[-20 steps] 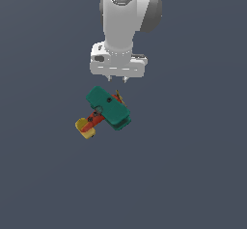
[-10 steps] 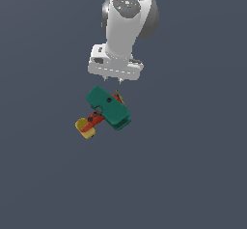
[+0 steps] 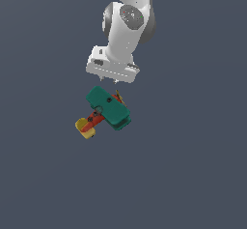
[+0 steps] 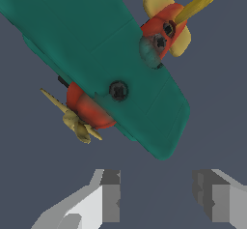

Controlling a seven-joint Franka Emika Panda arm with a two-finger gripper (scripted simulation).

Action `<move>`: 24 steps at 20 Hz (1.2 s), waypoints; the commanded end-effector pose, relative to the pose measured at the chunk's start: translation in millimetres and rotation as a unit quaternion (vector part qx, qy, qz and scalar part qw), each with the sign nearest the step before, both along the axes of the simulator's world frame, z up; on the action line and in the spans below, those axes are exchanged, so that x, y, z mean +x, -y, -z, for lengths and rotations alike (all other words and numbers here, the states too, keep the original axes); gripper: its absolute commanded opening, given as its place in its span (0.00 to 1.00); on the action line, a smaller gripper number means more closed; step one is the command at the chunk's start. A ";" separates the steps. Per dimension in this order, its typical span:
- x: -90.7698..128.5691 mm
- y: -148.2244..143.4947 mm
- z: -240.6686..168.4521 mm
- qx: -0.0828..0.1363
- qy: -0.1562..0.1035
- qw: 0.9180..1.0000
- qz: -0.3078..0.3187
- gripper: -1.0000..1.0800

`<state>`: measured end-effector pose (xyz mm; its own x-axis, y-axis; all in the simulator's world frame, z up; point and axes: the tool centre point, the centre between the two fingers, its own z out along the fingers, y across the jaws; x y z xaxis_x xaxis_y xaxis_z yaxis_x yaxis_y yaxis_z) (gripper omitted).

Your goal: Pick up the object and move it to a goal position.

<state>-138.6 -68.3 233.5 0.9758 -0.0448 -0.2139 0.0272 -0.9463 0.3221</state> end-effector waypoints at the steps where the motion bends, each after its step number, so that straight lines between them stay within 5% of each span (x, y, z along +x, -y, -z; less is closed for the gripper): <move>1: -3.6 5.4 3.0 -0.017 -0.004 1.000 -0.003 0.62; 24: -30.6 49.9 23.0 -0.159 -0.021 0.986 -0.044 0.62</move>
